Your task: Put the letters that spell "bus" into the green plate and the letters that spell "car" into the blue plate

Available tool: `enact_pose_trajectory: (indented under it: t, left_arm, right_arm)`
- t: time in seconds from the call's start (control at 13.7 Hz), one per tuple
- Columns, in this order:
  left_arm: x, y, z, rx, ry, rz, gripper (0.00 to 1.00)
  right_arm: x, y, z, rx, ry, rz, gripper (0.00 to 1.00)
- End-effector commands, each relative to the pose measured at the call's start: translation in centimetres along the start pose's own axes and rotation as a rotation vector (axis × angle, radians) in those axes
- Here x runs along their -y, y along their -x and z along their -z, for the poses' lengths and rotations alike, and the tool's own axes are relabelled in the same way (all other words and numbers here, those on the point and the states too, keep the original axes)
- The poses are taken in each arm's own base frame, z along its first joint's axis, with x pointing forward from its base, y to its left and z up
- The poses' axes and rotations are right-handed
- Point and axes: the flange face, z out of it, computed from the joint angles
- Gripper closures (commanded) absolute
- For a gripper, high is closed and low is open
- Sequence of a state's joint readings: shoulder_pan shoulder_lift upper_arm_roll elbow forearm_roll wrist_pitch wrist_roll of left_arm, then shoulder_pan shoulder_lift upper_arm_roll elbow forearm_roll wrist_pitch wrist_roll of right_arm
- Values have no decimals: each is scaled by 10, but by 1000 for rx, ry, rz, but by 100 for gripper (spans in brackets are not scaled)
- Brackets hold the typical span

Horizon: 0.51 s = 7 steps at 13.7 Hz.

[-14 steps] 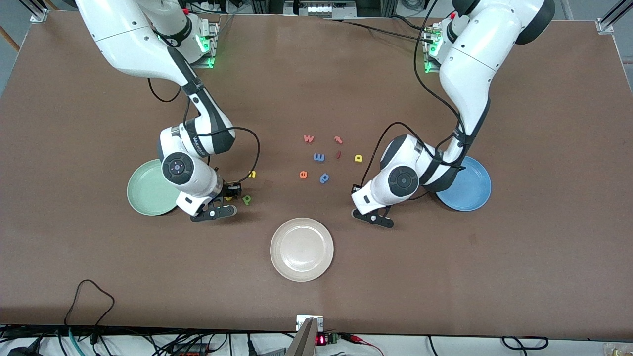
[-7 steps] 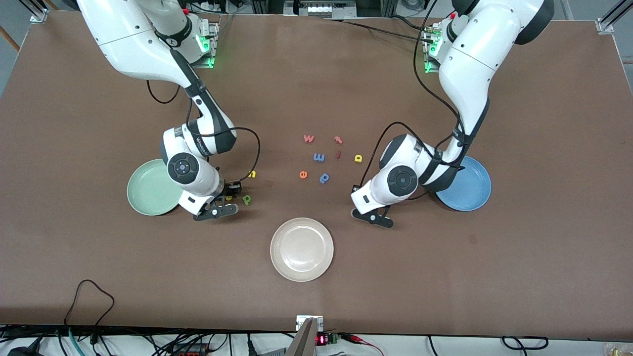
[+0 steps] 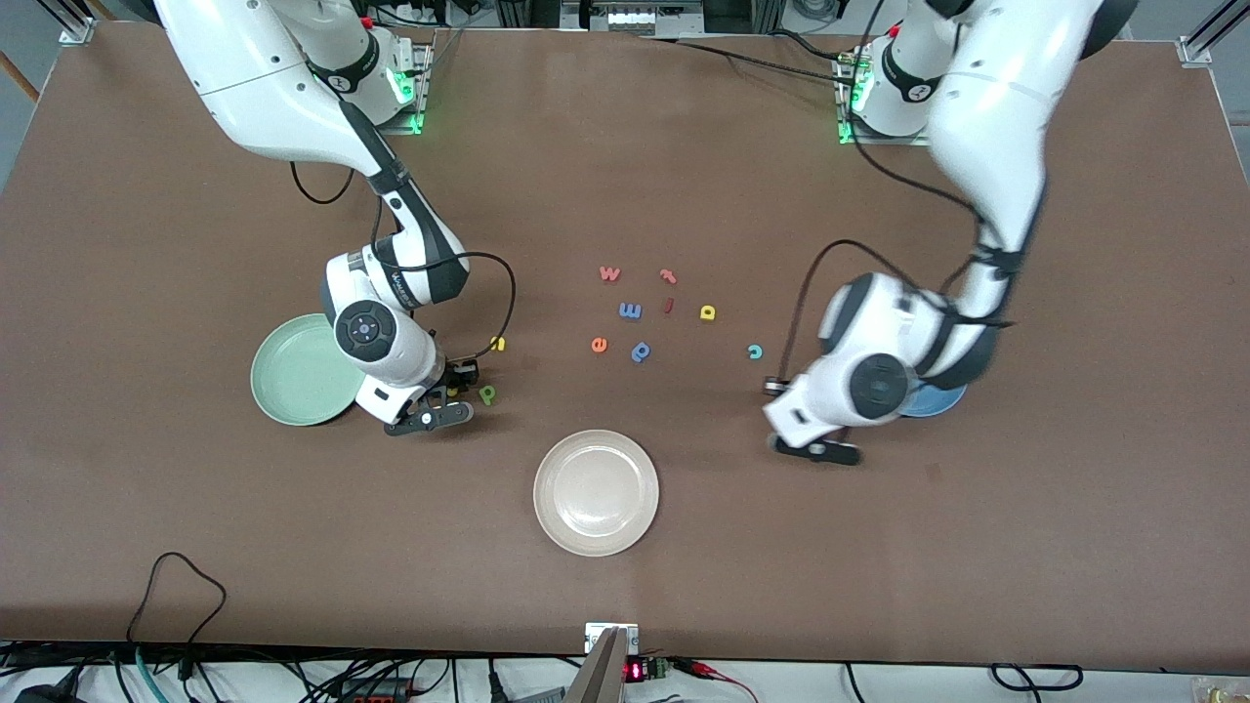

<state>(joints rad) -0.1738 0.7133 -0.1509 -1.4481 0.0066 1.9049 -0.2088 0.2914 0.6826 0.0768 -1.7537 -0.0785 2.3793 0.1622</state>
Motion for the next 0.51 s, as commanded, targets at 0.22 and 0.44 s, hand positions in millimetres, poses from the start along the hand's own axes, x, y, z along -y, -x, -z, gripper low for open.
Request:
enact_pose_trajectory:
  t: [0.22, 0.44]
  left_arm:
    - [112, 31, -3, 92, -75, 107, 98]
    - [144, 39, -42, 57, -42, 88, 97]
  right_arm:
    - [3, 2, -9, -5, 14, -3, 50]
    - [3, 6, -13, 5, 16, -1, 68]
